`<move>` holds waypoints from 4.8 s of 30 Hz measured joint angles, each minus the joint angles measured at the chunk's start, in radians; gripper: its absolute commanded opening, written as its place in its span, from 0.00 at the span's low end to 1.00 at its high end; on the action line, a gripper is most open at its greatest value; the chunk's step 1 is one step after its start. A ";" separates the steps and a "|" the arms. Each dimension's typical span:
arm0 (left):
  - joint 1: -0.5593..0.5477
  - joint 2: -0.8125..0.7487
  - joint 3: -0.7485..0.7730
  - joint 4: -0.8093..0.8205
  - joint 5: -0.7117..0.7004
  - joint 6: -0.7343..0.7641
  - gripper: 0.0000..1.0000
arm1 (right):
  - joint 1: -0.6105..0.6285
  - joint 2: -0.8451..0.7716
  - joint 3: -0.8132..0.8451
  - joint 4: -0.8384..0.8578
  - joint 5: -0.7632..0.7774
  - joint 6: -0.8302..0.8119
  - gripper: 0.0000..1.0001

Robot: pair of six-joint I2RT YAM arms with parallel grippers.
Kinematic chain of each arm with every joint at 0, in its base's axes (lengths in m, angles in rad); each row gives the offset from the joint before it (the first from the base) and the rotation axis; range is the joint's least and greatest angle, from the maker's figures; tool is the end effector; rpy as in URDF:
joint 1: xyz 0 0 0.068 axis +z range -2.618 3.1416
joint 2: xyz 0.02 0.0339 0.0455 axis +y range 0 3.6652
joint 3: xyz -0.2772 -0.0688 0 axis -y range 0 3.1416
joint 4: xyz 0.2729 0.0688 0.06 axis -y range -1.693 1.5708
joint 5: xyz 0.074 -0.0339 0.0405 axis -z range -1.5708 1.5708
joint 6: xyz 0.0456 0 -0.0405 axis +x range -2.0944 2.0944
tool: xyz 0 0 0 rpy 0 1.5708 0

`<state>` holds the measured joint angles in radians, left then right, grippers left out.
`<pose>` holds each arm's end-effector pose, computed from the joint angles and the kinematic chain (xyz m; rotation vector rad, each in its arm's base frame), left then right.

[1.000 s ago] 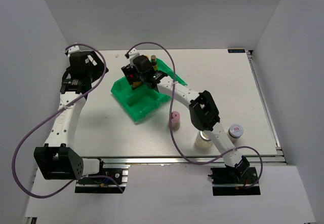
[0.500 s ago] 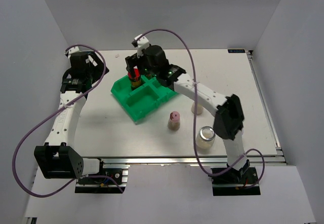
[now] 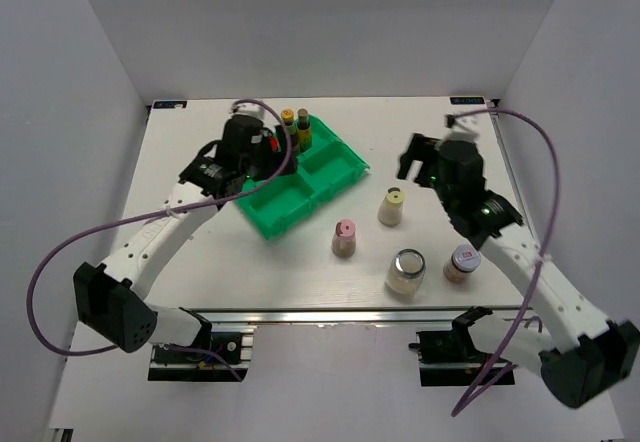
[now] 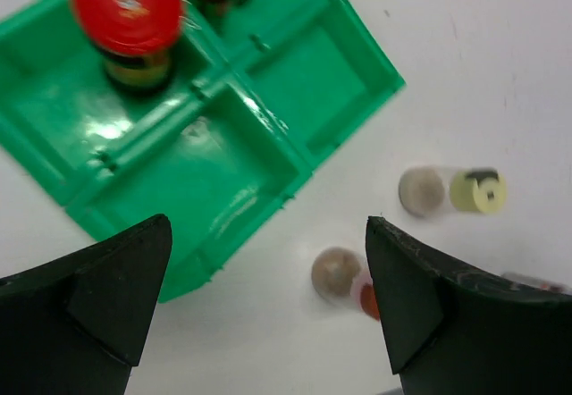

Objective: Organize the condiment bottles

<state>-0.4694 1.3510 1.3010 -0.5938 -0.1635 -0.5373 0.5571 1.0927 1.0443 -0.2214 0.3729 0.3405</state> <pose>0.2979 -0.1428 0.3589 -0.1669 2.2245 -0.3774 0.2466 0.1340 0.3753 0.0628 1.8302 0.2904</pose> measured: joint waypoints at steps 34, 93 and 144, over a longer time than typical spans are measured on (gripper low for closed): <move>-0.502 0.403 0.148 -0.062 -0.086 0.106 0.98 | -0.354 -0.298 -0.276 -0.381 0.039 0.122 0.89; -0.185 0.107 0.094 -0.064 -0.324 0.026 0.30 | -0.355 -0.300 -0.278 -0.347 -0.014 0.093 0.89; -0.095 0.318 0.078 0.020 -0.115 0.095 0.98 | -0.355 -0.257 -0.289 -0.344 -0.059 0.069 0.89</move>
<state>-0.5648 1.6691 1.3792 -0.5735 -0.2783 -0.4419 0.2020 0.8360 0.7551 -0.5655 0.3138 0.4095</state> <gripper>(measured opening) 0.982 0.895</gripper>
